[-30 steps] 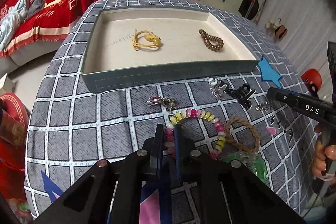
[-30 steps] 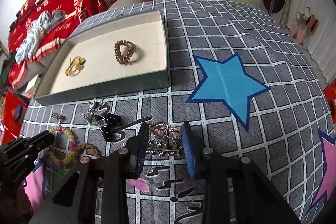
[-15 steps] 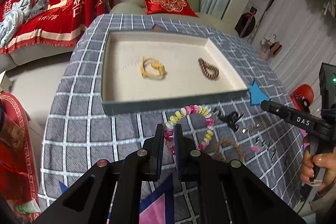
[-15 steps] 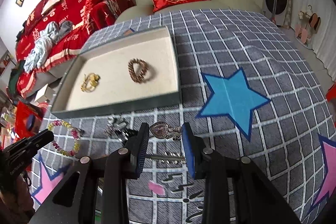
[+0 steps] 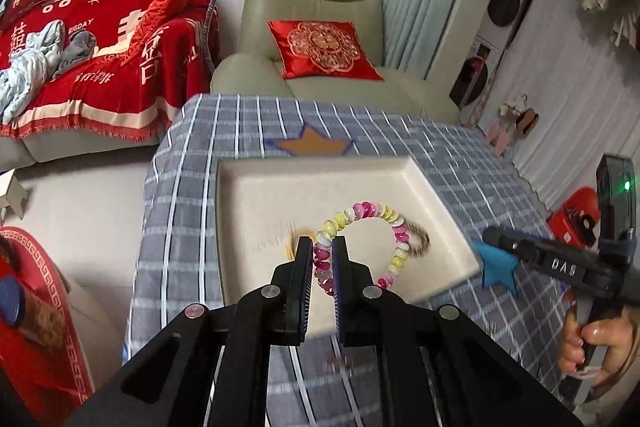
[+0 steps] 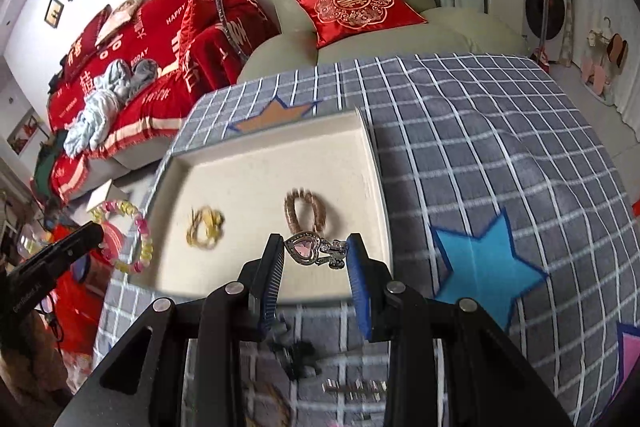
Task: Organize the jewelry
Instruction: 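Carry both items into the white tray and open both tools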
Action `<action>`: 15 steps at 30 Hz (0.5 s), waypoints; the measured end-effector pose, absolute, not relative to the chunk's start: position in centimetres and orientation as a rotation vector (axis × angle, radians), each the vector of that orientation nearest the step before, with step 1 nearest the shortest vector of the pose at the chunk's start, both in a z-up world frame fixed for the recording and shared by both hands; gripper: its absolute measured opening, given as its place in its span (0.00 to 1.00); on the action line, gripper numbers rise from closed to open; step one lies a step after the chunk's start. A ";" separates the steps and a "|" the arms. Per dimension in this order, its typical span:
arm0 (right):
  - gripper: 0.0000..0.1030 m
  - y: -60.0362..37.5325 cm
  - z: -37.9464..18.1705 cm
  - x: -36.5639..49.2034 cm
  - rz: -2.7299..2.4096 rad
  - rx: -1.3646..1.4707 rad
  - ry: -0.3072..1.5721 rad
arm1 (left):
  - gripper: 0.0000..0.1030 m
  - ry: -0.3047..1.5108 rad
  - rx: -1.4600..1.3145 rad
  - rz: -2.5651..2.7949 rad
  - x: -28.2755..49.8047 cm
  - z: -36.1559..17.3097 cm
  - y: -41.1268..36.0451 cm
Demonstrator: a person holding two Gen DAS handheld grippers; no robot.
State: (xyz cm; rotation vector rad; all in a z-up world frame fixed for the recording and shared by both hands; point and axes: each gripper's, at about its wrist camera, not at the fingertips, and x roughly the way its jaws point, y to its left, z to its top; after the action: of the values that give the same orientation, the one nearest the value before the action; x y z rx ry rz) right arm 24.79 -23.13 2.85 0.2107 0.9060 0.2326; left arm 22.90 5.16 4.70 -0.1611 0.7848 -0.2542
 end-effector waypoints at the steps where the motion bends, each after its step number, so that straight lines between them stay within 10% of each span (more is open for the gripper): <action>1: 0.34 -23.1 2.8 25.3 0.235 0.216 0.907 | 0.25 0.781 -0.161 -0.250 23.6 4.9 5.3; 15: 0.34 -20.1 -1.0 35.1 0.212 0.188 0.990 | 0.25 0.882 -0.082 -0.141 34.2 -0.6 3.0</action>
State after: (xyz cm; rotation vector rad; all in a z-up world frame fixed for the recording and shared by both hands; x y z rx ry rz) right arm 35.13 -20.08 -0.99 0.1882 0.9900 0.2121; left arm 34.20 2.95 -0.57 -0.0816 0.8824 -0.1409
